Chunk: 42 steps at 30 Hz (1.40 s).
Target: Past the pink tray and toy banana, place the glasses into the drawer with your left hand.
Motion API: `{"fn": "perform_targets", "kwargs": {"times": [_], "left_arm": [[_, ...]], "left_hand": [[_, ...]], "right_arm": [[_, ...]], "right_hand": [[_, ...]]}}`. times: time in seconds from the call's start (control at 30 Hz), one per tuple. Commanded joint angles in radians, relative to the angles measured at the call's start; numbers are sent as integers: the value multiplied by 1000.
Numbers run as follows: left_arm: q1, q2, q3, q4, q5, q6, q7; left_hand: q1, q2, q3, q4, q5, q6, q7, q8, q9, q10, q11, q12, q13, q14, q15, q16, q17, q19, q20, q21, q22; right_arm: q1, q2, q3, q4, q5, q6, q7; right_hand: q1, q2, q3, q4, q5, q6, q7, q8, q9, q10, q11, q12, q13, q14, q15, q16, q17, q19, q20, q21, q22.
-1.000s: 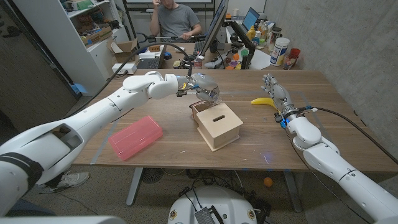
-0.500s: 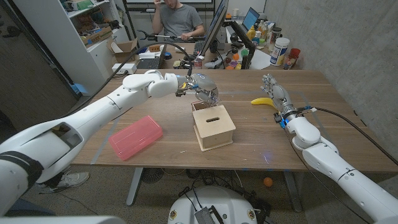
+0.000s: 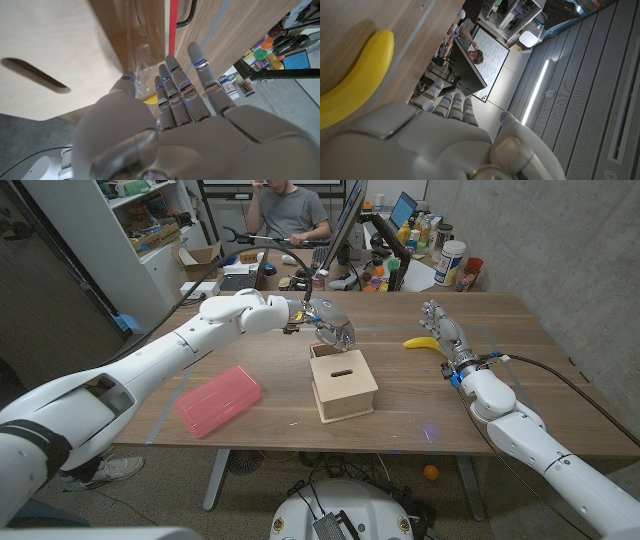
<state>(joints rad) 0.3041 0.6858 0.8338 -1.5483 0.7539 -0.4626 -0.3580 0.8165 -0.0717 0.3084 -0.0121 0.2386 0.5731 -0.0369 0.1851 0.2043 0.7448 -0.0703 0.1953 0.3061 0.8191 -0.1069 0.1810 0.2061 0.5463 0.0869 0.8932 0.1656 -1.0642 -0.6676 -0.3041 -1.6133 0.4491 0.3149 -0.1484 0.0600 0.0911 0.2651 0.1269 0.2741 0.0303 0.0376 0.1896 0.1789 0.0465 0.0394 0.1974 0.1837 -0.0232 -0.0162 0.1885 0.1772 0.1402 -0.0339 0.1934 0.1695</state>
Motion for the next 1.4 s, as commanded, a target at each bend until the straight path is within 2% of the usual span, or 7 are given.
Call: {"fn": "perform_targets", "kwargs": {"times": [0.03, 0.33, 0.4, 0.57, 0.87, 1.03, 1.4], "left_arm": [[-12, -2, 5, -4, -8, 11, -42], [-1, 16, -11, -24, -5, 17, -26], [3, 20, -17, -30, -5, 18, -18], [12, 30, -33, -39, -14, 21, -3], [39, 51, -67, -58, -32, 28, 37], [47, 57, -80, -64, -53, 33, 34], [76, 71, -118, -83, -95, 51, 63]], "left_hand": [[-38, -5, -24, 18, 15, -81, -16, -9, -2, -91, 11, -9, -2, -124, 16, 0, 2, -76, 35, -59, 6], [-95, 8, -59, 53, 18, -187, -31, -5, -9, -236, 20, -12, -19, -293, 52, 0, 3, -191, 50, -153, 9], [-104, 16, -63, 59, 19, -203, -32, -3, -10, -271, 28, -11, -24, -341, 68, -1, 2, -231, 68, -180, 10], [-114, 34, -65, 67, 19, -219, -35, -1, -11, -322, 30, -11, -30, -405, 81, -1, 2, -285, 59, -216, 11], [-152, 54, -76, 89, 12, -257, -31, -5, -12, -386, 42, -12, -37, -465, 99, 1, 4, -330, 64, -250, 13], [-168, 52, -86, 94, 7, -293, -33, -9, -13, -425, 24, -11, -41, -491, 107, 3, 2, -352, 71, -268, 13], [-233, 75, -109, 124, -5, -399, -37, -12, -15, -558, 52, -14, -56, -580, 141, 3, 5, -416, 83, -322, 15]], "right_arm": [[-7, -2, 6, -2, 1, 6, -5], [0, 0, 1, -2, -4, 3, -5], [2, 1, 1, -2, -5, 3, -4], [5, 1, -2, -5, -8, -3, -5], [8, 0, -4, -10, -11, -7, -7], [8, 0, -5, -12, -13, -7, -7], [7, -2, -5, -21, -15, -9, -8]], "right_hand": [[7, 9, 0, -3, 4, 4, 3, -1, 2, 8, 0, -3, 5, 6, 1, -2, 2, -1, -28, 1, 3], [7, 9, 0, -3, 4, 4, 3, -1, 2, 8, 2, -3, 6, 6, 1, -2, 2, -2, -28, 1, 3], [7, 9, 0, -3, 4, 4, 4, -1, 2, 8, -1, -3, 6, 6, 1, -2, 2, -2, -28, 1, 3], [7, 9, 0, -3, 4, 4, 3, -1, 2, 8, -1, -3, 6, 6, 1, -2, 2, -2, -28, 1, 3], [8, 9, 0, -4, 4, 4, 2, -1, 2, 8, -2, -3, 6, 6, 0, -2, 2, -2, -28, 1, 3], [8, 10, 1, -4, 4, 4, 2, -1, 2, 8, -1, -3, 6, 6, 1, -2, 2, -2, -28, 1, 3], [8, 10, 1, -4, 4, 5, 3, -1, 2, 8, -2, -3, 6, 6, 1, -2, 1, -2, -28, 1, 3]]}}
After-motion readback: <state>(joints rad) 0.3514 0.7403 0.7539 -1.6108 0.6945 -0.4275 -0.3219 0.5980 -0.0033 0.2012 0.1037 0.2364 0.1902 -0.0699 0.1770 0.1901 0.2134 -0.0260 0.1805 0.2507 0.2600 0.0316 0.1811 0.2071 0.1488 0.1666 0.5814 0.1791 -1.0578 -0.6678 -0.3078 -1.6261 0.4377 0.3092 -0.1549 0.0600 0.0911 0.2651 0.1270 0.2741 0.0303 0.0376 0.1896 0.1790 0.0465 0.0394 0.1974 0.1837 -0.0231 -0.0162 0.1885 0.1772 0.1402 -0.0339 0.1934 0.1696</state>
